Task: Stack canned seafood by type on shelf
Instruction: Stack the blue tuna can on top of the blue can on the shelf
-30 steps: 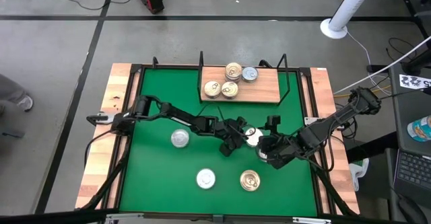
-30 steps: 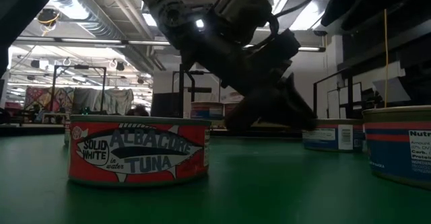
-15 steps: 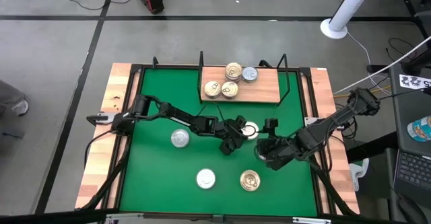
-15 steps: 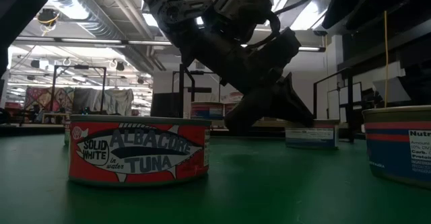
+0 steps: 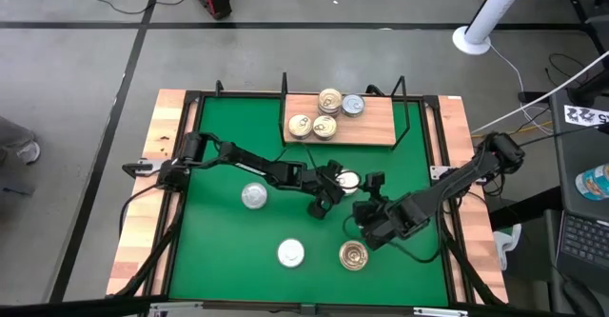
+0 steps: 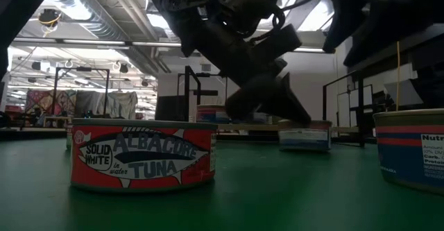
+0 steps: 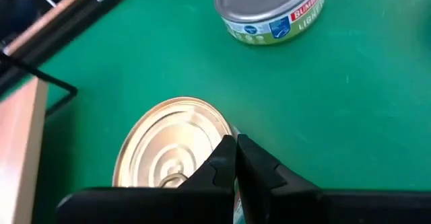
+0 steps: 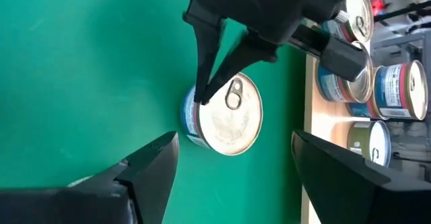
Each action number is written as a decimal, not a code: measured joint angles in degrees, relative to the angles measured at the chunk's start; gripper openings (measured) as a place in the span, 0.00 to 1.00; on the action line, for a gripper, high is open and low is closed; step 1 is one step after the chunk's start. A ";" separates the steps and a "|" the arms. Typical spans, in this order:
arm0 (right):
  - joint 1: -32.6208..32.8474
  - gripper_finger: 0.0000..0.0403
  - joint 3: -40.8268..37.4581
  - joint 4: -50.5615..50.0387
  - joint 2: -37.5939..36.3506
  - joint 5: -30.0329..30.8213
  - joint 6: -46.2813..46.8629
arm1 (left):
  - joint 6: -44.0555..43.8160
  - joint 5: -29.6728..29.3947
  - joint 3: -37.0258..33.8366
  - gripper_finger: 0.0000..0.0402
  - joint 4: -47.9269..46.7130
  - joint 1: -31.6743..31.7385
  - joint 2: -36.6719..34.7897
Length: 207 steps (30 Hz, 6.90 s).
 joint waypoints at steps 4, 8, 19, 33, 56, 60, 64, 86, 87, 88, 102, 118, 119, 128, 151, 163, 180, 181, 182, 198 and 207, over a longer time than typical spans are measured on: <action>0.00 0.71 0.00 0.05 1.67 1.12 2.87 | -3.87 0.00 0.02 0.00 -1.24 0.01 -1.12; 0.00 0.71 0.00 0.28 2.91 2.07 6.04 | -7.05 0.00 0.02 0.00 -2.01 0.02 -2.51; 0.04 0.71 0.00 2.43 6.72 4.43 8.24 | -13.85 0.06 0.04 0.00 -4.87 0.02 -5.64; 0.04 0.71 -0.07 6.98 9.41 5.57 8.24 | -21.50 0.50 0.11 0.00 -7.36 0.04 -7.58; 0.00 0.71 -5.69 13.90 9.59 6.85 8.06 | -33.12 4.46 0.11 0.00 -7.19 0.07 -7.60; 0.00 0.71 -6.51 14.18 9.59 8.73 8.09 | -33.17 4.52 0.11 0.00 -7.19 0.04 -7.60; 0.00 0.71 -6.58 14.28 9.59 9.04 8.09 | -33.19 5.42 0.11 0.00 -7.19 0.04 -7.60; -0.02 0.71 -6.60 16.53 9.59 8.58 7.02 | -34.81 5.44 0.13 0.00 -7.15 0.04 -7.60; -0.02 0.71 -6.58 16.94 9.59 8.58 6.78 | -34.87 5.44 0.13 0.00 -7.12 0.04 -7.60; -0.02 0.71 -6.60 17.23 9.59 8.58 6.63 | -34.95 5.44 0.13 0.00 -7.12 0.05 -7.60; -1.81 0.71 -6.60 18.47 9.58 7.86 6.47 | -35.00 5.45 0.17 0.00 -6.84 0.04 -7.60; -3.15 0.71 -6.60 21.20 9.90 4.05 2.35 | -34.99 5.55 0.17 0.00 -6.88 0.07 -7.60; -3.15 0.71 -6.60 21.12 10.06 4.07 2.34 | -35.17 5.55 0.17 0.00 -6.87 0.07 -7.60; -3.13 0.71 -8.47 23.10 11.10 5.68 2.02 | -36.39 7.97 0.17 0.00 -6.71 0.17 -7.60; -3.13 0.49 -8.55 23.30 11.10 6.33 0.09 | -36.21 9.64 0.17 0.01 -6.49 0.22 -7.60; -3.15 0.48 -8.55 25.92 11.10 6.48 -3.10 | -24.18 9.65 0.17 0.32 -15.62 0.73 -13.53; -12.07 0.49 -7.63 45.07 11.08 8.65 -31.32 | -24.97 0.81 0.17 0.34 -52.71 1.49 -34.98; -13.02 0.49 -7.23 46.28 11.08 8.64 -32.92 | -26.29 0.81 0.10 0.34 -54.40 1.47 -35.96; -13.90 0.49 -6.91 47.53 11.06 8.66 -34.52 | -27.53 0.81 -0.18 0.34 -55.75 1.42 -36.91; -30.77 0.49 -5.75 68.60 11.02 0.71 -64.28 | -35.78 0.72 -15.97 0.34 -49.22 -0.87 -43.54; -39.97 0.49 -5.77 69.46 11.02 -8.77 -68.11 | -35.81 0.66 -19.41 0.34 -42.36 -0.87 -43.53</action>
